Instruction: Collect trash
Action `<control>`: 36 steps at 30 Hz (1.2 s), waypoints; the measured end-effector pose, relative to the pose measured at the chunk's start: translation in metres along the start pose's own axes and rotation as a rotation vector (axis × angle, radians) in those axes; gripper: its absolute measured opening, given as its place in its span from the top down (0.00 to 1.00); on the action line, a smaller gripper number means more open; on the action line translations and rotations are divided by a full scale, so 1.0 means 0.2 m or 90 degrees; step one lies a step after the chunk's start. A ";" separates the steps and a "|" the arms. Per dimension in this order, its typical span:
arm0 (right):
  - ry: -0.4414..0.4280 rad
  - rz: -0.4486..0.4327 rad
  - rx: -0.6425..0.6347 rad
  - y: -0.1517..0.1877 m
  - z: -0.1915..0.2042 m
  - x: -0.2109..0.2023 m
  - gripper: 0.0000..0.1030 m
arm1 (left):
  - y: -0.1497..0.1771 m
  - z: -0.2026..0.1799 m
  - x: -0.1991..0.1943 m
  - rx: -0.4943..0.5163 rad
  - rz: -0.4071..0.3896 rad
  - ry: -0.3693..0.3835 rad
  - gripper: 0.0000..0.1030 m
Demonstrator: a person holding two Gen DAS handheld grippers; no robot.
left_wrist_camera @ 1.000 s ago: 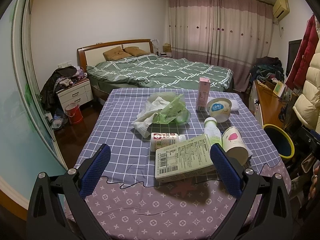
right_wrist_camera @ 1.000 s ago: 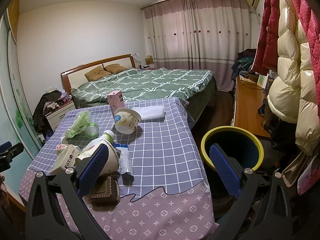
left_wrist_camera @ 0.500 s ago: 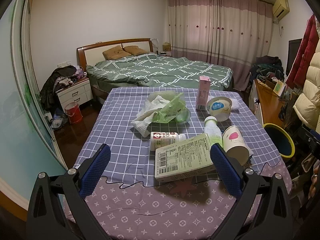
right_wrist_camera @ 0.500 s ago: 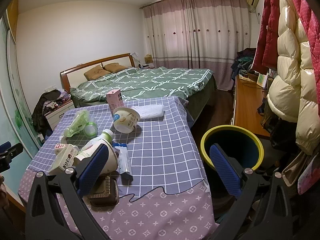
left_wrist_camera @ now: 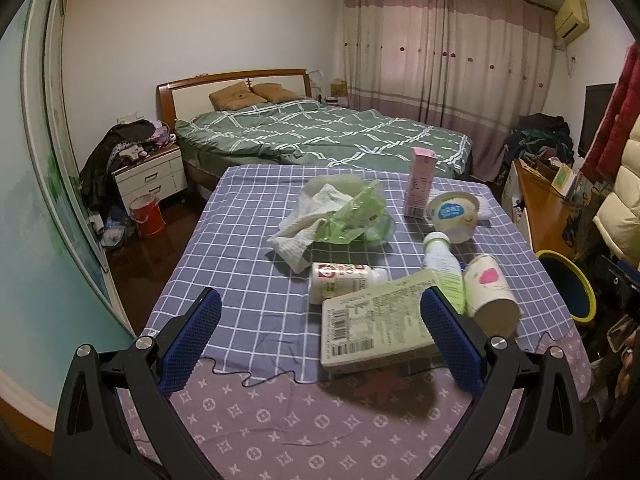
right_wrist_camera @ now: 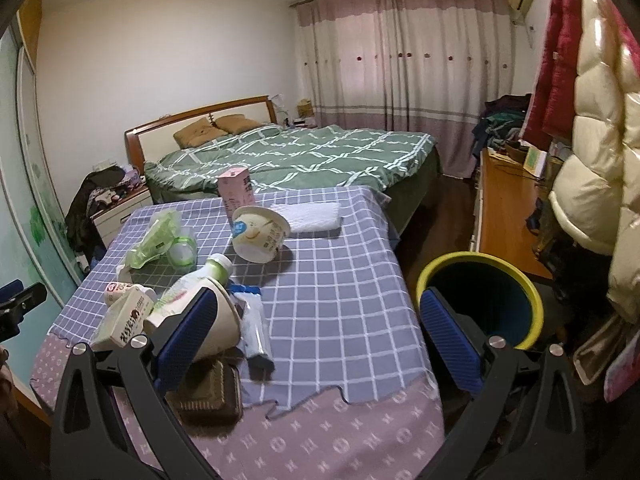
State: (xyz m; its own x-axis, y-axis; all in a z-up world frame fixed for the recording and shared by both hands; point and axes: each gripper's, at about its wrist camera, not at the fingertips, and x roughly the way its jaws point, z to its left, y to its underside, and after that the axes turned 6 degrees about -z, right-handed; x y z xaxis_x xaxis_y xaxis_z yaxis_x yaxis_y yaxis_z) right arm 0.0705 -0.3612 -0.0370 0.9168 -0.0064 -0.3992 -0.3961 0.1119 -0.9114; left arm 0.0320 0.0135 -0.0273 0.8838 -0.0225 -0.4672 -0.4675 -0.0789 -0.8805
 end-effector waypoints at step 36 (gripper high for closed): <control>-0.262 0.304 -0.115 -0.40 1.02 1.27 0.50 | -0.15 0.42 1.00 0.024 0.028 -0.077 0.05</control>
State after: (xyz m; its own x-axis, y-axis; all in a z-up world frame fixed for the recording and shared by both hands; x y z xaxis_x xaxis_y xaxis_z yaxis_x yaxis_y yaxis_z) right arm 0.3457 -0.1696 -0.0454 0.5679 0.3868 -0.7266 -0.7340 -0.1614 -0.6596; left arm 0.2223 0.0953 -0.1012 0.8555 0.0947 -0.5091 -0.5075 -0.0426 -0.8606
